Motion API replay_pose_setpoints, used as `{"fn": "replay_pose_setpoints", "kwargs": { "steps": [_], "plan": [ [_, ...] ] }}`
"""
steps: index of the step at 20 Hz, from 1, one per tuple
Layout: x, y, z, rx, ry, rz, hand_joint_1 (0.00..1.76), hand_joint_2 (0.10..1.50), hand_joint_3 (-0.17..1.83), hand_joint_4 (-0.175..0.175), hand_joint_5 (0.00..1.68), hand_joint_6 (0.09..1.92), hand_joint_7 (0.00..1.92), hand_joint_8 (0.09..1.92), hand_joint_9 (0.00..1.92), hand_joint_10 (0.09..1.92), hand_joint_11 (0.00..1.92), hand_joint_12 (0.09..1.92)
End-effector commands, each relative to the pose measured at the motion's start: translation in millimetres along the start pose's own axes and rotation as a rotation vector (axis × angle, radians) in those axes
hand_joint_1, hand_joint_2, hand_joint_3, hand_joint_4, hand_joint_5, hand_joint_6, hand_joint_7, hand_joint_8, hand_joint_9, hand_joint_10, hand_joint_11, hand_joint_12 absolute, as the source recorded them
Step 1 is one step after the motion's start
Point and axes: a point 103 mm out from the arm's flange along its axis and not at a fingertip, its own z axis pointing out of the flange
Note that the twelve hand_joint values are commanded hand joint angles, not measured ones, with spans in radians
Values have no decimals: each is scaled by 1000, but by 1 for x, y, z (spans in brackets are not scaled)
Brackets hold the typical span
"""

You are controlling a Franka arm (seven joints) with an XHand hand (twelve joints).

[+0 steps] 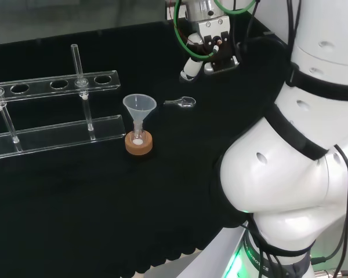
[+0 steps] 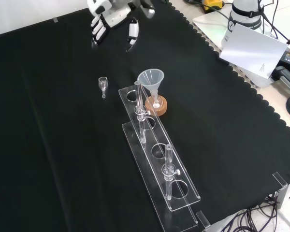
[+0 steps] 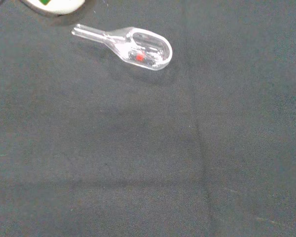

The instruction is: Remove the funnel from the round-bottom flask.

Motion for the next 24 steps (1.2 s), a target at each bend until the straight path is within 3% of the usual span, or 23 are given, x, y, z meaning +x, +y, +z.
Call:
{"fn": "replay_pose_setpoints", "kwargs": {
  "steps": [1, 6, 13, 24],
  "plan": [
    [12, -42, -12, -61, 9, 4, 756, 695, 484, -24, 420, 87, 248, 671, 550, 543, 281, 1347],
    [23, -69, -13, -88, 6, -13, 750, 696, 486, -25, 422, 87, 255, 676, 548, 581, 284, 1348],
    [59, -105, 2, -90, 53, -91, 713, 697, 488, -28, 427, 87, 303, 692, 599, 603, 329, 1353],
    [101, -122, 8, -71, 95, -156, 542, 676, 452, -52, 393, 87, 336, 701, 644, 602, 415, 1350]
  ]
}}
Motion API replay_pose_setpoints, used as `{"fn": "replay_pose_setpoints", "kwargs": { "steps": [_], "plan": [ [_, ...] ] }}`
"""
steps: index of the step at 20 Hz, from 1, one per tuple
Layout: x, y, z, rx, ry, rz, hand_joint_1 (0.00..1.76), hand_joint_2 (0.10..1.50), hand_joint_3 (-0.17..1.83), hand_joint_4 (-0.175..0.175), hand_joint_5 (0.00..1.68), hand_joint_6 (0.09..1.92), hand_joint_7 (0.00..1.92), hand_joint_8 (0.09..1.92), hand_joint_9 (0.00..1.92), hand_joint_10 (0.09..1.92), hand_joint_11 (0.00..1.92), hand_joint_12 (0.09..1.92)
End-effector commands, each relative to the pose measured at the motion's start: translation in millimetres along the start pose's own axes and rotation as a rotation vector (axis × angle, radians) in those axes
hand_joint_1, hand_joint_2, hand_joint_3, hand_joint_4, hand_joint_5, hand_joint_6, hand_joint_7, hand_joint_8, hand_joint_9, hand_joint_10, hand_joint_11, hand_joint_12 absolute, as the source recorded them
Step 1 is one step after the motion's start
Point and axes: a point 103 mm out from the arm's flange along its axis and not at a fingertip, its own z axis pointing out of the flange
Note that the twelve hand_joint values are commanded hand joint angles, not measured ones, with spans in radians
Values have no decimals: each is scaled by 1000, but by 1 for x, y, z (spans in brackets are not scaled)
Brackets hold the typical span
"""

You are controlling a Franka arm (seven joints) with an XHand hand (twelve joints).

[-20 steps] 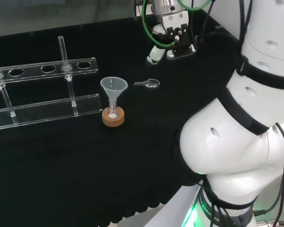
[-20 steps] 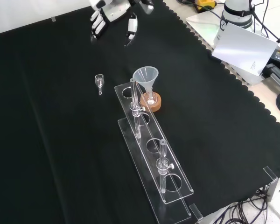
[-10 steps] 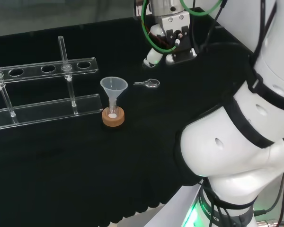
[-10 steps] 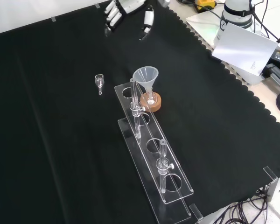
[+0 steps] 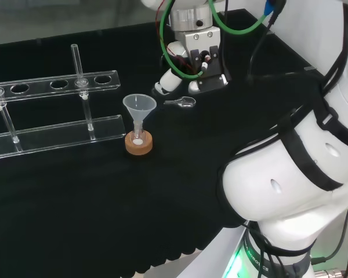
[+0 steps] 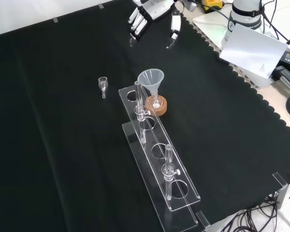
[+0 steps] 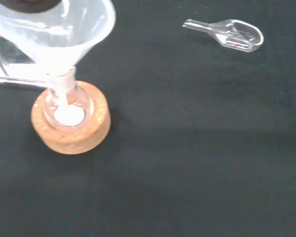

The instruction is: Remove the funnel from the round-bottom flask.

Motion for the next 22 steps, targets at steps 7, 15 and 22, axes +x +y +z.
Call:
{"fn": "replay_pose_setpoints", "kwargs": {
  "steps": [7, 15, 22],
  "plan": [
    [33, 9, 7, 86, 85, -76, 425, 670, 332, -64, 324, 87, 249, 727, 582, 636, 426, 1367],
    [47, 30, 16, 151, 80, -90, 424, 681, 226, -75, 248, 87, 142, 752, 479, 707, 435, 1383],
    [57, 48, 26, 216, 60, -93, 559, 692, 217, -84, 233, 87, 94, 741, 453, 716, 441, 1386]
  ]
}}
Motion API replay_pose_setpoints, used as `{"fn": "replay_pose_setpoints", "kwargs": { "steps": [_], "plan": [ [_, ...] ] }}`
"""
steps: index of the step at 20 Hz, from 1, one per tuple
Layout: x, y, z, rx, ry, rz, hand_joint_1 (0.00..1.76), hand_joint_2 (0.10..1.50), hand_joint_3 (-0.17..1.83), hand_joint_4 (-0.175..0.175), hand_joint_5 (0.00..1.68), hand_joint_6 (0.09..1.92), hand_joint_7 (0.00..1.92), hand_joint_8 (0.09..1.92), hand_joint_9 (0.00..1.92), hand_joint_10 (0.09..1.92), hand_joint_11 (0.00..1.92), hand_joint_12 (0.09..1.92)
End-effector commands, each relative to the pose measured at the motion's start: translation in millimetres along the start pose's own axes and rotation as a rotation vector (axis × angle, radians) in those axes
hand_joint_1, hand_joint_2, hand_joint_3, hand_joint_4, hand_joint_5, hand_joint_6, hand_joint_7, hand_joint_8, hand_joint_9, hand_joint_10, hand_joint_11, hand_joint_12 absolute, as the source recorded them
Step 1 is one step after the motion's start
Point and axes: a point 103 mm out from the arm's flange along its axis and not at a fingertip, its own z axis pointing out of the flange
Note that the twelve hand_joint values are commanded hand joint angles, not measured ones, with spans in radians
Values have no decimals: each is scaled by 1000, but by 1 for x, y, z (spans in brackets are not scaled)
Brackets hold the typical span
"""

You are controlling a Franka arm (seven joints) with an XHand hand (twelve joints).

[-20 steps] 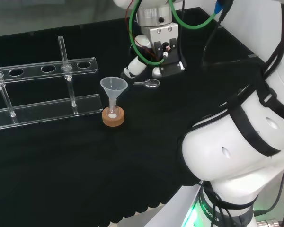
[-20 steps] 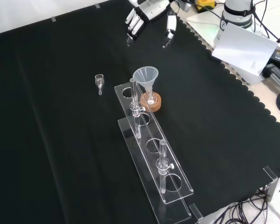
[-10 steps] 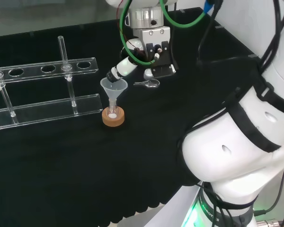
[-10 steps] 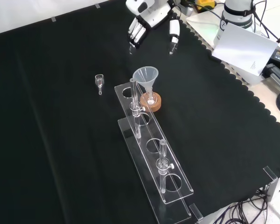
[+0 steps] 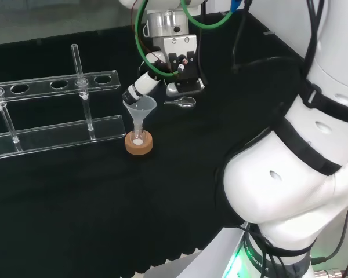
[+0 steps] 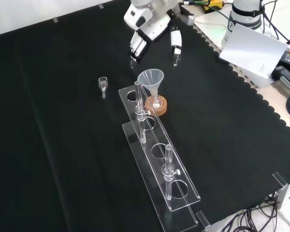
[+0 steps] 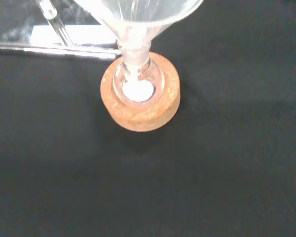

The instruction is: Remove the funnel from the round-bottom flask.

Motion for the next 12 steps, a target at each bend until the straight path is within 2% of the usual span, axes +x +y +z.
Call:
{"fn": "replay_pose_setpoints", "kwargs": {
  "steps": [1, 5, 12],
  "plan": [
    [11, 17, 6, 70, -20, -3, 579, 691, 216, -86, 227, 87, 83, 738, 445, 717, 445, 1387],
    [14, 23, 8, 98, -15, -4, 656, 686, 209, -96, 190, 87, 19, 729, 380, 758, 460, 1382],
    [15, 29, 7, 108, -1, -2, 646, 679, 204, -99, 152, 87, 0, 648, 290, 836, 465, 1388]
  ]
}}
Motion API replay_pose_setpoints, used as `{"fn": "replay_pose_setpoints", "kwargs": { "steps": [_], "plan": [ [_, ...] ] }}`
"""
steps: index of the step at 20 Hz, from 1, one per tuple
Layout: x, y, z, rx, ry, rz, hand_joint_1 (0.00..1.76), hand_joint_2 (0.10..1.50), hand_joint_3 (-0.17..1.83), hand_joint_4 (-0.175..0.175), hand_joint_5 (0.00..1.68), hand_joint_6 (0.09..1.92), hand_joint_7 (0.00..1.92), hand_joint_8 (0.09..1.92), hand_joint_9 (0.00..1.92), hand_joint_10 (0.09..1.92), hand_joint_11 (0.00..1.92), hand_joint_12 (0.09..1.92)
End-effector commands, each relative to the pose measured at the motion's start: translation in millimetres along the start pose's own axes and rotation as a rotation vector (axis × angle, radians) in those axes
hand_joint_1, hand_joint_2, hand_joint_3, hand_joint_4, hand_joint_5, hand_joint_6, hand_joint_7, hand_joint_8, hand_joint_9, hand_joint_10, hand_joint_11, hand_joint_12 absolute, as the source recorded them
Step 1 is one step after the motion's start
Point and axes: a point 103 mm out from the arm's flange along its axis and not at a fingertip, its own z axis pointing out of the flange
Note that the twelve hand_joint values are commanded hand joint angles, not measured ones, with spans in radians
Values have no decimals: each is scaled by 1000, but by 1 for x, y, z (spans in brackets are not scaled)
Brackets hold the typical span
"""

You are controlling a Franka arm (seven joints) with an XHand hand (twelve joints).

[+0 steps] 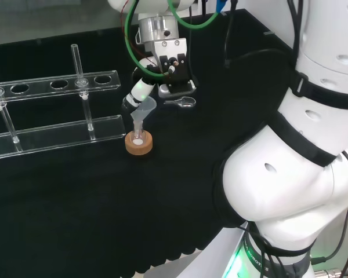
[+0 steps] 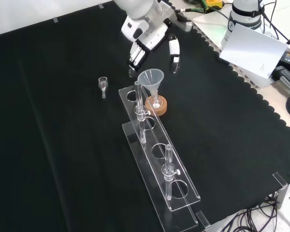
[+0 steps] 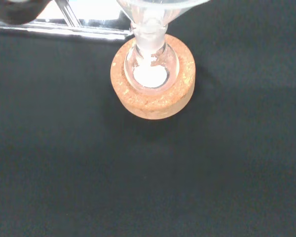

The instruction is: Remove the funnel from the round-bottom flask.

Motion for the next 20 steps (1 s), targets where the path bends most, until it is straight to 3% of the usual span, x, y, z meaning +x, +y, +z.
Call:
{"fn": "replay_pose_setpoints", "kwargs": {
  "steps": [1, 20],
  "plan": [
    [4, 11, 1, 38, 4, 4, 641, 679, 204, -99, 146, 87, 0, 640, 282, 843, 466, 1389],
    [2, 25, 18, 51, 19, -15, 546, 674, 183, -89, 101, 87, 0, 449, 125, 953, 439, 1409]
  ]
}}
